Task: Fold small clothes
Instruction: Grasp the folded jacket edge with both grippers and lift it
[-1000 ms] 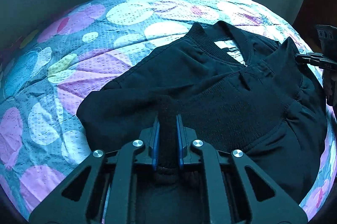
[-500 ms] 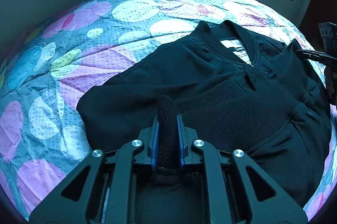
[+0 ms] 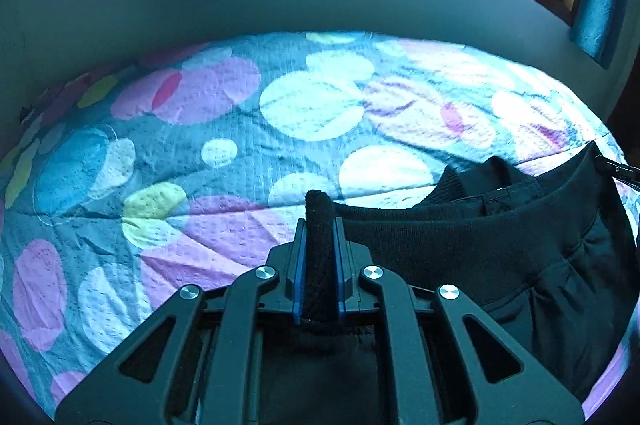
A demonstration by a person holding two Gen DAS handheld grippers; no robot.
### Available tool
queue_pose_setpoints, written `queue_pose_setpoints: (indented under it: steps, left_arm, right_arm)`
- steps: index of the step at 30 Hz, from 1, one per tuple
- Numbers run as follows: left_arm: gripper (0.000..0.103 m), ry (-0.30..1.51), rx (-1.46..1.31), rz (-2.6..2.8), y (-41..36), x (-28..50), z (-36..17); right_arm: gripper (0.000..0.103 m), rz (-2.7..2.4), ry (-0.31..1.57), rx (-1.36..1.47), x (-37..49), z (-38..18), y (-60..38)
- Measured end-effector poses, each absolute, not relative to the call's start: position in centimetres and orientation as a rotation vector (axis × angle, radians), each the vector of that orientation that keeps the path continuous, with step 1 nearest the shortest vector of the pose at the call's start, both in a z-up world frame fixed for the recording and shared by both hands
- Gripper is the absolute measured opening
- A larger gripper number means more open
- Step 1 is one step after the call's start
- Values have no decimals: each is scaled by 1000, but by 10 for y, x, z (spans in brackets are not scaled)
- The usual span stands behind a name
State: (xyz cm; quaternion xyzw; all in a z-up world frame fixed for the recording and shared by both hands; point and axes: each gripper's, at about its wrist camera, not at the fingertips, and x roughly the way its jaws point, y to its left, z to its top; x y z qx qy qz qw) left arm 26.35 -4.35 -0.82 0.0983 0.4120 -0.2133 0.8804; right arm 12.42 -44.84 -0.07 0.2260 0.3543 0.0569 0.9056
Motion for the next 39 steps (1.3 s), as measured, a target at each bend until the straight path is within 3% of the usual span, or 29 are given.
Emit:
queue_pose_setpoints:
  steps: [7, 32, 39]
  left_arm:
    - [12, 890, 185, -429, -37, 268, -43]
    - [14, 873, 173, -406, -37, 269, -47]
    - [18, 875, 176, -396, -37, 269, -47]
  right_arm:
    - [10, 106, 841, 652, 141, -59, -472]
    - [10, 131, 833, 732, 136, -62, -481]
    - [19, 120, 828, 777, 131, -61, -490]
